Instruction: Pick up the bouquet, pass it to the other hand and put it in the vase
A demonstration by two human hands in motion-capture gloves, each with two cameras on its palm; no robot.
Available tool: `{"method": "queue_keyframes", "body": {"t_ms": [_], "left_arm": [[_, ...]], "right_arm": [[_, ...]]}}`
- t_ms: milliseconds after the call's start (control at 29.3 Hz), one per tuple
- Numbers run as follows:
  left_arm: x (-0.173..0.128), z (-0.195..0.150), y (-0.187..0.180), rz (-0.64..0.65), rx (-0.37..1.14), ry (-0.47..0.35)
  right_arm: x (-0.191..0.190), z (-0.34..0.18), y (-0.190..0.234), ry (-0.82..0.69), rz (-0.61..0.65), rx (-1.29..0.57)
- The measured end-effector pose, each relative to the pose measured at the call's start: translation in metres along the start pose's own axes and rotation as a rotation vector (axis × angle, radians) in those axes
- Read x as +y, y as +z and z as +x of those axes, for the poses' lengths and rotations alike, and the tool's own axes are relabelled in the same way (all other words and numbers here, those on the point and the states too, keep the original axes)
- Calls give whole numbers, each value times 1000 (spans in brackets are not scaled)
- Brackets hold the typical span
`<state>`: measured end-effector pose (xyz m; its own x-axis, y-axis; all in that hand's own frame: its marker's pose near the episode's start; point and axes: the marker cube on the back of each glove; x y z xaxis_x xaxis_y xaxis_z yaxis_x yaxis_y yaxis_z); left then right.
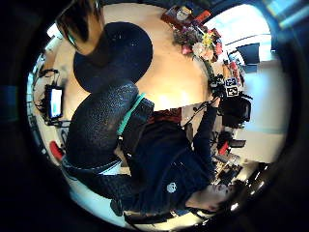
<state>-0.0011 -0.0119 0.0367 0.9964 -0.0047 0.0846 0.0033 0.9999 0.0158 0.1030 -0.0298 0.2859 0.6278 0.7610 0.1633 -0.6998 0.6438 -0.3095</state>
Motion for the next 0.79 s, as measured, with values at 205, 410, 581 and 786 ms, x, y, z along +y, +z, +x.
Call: {"method": "queue_keyframes", "body": {"t_ms": [205, 410, 581, 786], "left_arm": [[1, -4, 4, -2, 7, 2], [-2, -11, 7, -11, 16, -16], [-7, -9, 9, -30, 20, -18], [-9, 13, 5, -74, 64, 50]], "right_arm": [[-3, -5, 3, 29, 194, -24], [-10, -4, 1, -30, 316, -135], [-19, 0, 0, -58, 348, -194], [-28, -19, -6, -207, 407, -486]]}}
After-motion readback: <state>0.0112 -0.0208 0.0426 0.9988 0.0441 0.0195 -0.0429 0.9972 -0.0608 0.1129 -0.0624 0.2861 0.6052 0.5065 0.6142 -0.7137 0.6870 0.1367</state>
